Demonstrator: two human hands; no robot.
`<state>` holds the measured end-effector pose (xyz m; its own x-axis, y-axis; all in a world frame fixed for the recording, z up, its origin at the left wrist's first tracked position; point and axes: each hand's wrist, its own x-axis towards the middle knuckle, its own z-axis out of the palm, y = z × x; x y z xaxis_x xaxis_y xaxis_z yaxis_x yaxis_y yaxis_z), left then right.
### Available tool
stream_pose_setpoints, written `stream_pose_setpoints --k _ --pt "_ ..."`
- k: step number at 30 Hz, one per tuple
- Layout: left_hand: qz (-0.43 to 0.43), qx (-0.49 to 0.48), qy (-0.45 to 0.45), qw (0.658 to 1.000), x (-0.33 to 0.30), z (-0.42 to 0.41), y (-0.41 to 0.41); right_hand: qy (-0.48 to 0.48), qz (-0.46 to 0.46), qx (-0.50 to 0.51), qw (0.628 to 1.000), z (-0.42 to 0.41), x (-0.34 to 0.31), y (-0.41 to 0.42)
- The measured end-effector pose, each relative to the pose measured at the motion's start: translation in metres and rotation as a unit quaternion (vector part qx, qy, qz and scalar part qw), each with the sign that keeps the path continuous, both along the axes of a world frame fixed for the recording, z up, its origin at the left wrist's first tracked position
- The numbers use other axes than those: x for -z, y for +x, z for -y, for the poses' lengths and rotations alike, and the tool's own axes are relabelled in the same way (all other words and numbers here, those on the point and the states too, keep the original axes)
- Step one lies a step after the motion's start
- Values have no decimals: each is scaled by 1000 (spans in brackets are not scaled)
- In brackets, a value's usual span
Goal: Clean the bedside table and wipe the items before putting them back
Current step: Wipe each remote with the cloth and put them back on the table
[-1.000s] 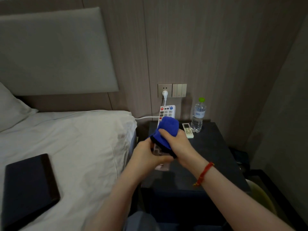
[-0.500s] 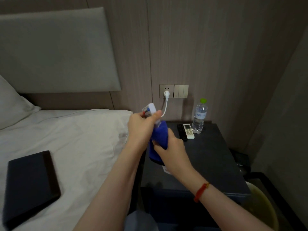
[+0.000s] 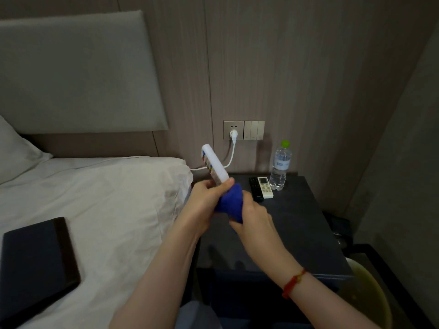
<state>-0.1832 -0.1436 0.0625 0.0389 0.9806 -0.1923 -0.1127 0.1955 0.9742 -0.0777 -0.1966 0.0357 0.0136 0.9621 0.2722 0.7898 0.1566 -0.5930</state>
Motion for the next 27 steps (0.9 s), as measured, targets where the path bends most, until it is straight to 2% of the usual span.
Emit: stream_pose_setpoints --k 4,6,7,9,11,14,17,20,23,27 --pt "114 -55 -63 990 4 -2 0 72 66 -35 995 2 2 1" --pt "166 -34 -87 982 3 -3 -8 120 50 -95 987 6 4 7" --pt "183 -22 -93 979 3 -3 -13 117 12 -133 984 7 5 10" --pt "192 -3 -103 976 6 -4 -19 35 -131 -214 967 11 3 14" --pt "198 27 -98 975 7 -3 -18 -49 -277 -256 925 10 -3 13" --pt "266 75 -68 959 13 -1 -12 -39 -345 -245 905 0 -15 8" --pt "231 111 -54 965 20 2 -6 -23 -360 -220 906 -15 -33 8" --pt "180 117 -65 975 16 4 2 -53 -362 -191 911 -29 -54 15" --pt "194 115 -48 973 10 4 2 -83 -362 -170 913 -34 -56 16" --pt "217 92 -41 971 10 -3 -5 -84 -379 -180 904 -15 -28 10"
